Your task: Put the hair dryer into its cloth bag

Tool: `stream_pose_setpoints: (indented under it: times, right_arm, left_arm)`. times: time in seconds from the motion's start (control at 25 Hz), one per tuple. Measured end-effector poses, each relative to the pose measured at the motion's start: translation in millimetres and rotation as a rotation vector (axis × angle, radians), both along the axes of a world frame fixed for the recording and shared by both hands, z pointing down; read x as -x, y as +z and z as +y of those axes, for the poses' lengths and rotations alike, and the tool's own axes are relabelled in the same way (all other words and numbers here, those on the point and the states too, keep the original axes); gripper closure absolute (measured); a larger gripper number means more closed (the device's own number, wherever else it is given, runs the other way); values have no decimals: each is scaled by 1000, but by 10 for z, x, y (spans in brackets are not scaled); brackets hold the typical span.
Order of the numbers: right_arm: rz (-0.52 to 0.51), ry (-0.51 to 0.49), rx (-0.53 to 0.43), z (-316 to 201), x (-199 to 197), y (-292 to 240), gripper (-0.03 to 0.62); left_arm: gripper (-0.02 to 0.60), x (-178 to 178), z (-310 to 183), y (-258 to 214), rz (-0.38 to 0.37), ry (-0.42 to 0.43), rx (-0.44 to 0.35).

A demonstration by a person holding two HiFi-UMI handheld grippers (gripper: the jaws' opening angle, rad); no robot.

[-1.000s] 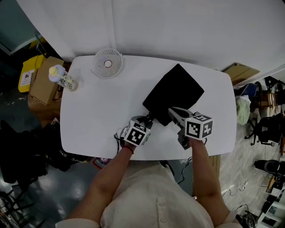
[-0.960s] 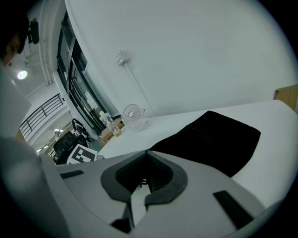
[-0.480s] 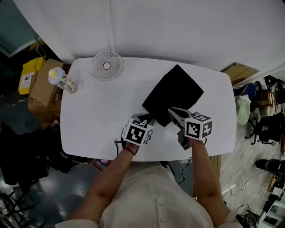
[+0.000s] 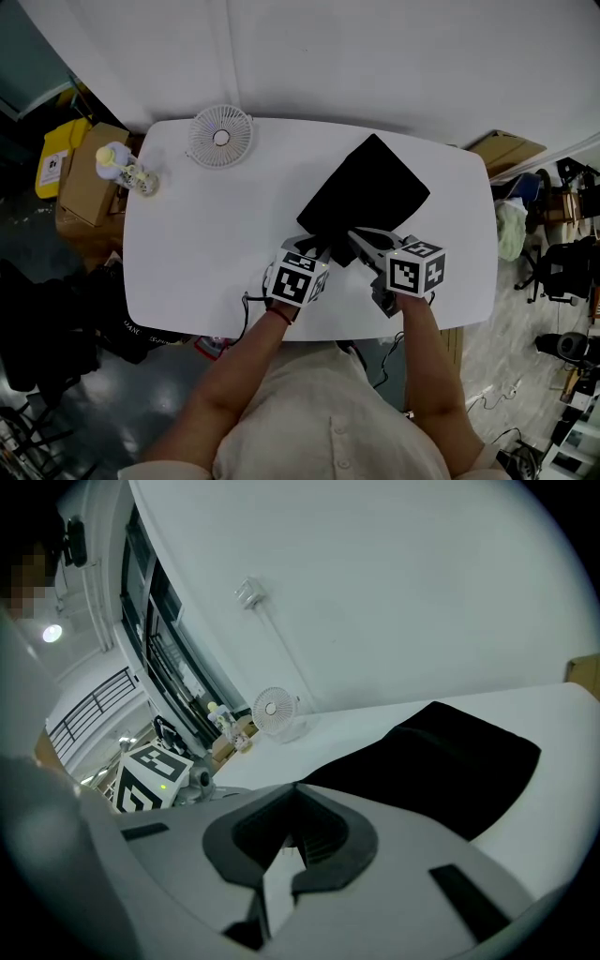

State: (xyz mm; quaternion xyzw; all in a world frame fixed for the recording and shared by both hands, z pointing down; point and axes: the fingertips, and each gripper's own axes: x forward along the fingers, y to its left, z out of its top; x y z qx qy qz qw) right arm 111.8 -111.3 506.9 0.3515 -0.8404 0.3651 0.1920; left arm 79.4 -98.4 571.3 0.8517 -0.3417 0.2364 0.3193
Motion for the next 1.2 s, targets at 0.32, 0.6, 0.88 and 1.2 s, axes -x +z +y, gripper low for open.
stream_pose_setpoints:
  times: [0.32, 0.6, 0.88, 1.2]
  right_arm:
    - [-11, -19, 12, 0, 18, 6, 574]
    - [-22, -25, 13, -39, 24, -8, 574]
    - [-32, -42, 26, -34, 33, -4, 574]
    - [-39, -61, 39, -10, 85, 30, 574]
  left_arm:
    - [472, -142, -123, 33, 13, -11, -7]
    - [472, -233, -224, 124, 16, -7, -19]
    - [472, -296, -317, 168, 18, 4, -42]
    - [472, -387, -369, 181, 27, 0, -53]
